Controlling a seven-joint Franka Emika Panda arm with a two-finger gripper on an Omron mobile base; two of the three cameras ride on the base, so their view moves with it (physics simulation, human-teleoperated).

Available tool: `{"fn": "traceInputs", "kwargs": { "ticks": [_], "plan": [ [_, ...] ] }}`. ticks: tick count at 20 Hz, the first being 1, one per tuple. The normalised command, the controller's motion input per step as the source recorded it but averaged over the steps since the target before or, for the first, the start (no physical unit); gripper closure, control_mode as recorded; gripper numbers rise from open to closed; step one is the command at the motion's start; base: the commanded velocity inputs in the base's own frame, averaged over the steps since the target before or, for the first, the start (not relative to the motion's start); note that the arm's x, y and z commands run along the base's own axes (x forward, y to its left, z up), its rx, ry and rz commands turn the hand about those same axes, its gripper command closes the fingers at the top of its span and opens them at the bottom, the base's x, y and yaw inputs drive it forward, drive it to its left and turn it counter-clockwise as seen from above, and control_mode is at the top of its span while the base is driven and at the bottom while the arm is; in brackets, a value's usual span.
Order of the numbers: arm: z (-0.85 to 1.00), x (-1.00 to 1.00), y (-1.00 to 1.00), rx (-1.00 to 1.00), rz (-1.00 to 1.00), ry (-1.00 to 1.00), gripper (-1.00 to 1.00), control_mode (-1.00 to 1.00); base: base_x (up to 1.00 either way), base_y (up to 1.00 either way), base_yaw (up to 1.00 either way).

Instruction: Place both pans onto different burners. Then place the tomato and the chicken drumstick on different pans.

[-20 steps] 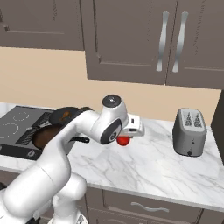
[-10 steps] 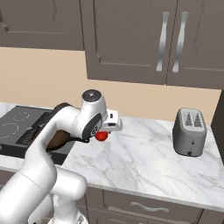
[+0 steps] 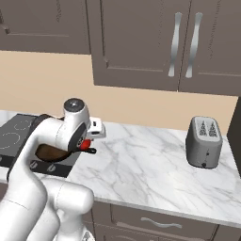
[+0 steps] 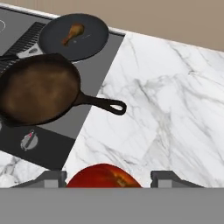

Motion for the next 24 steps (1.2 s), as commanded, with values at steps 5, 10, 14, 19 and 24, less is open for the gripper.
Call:
{"fn": "traceInputs", "kwargs": {
  "ticks": [5, 10, 14, 19, 24],
  "plan": [
    [-0.04, 0.00, 0.94, 0.04, 0.10, -0.04, 1.00, -1.00, 0.00, 0.00, 0.00],
    [-0.08, 0.00, 0.94, 0.02, 0.08, -0.04, 1.00, -1.00, 0.00, 0.00, 0.00],
    [-0.08, 0.03, 0.85, 0.00, 0.05, -0.06, 1.00, -1.00, 0.00, 0.00, 0.00],
    [-0.12, 0.23, 0.68, 0.00, 0.03, -0.04, 1.00, -1.00, 0.00, 0.00, 0.00],
    [-0.22, 0.55, 0.15, -0.04, -0.01, -0.02, 1.00, -1.00, 0.00, 0.00, 0.00]
  ]
}}
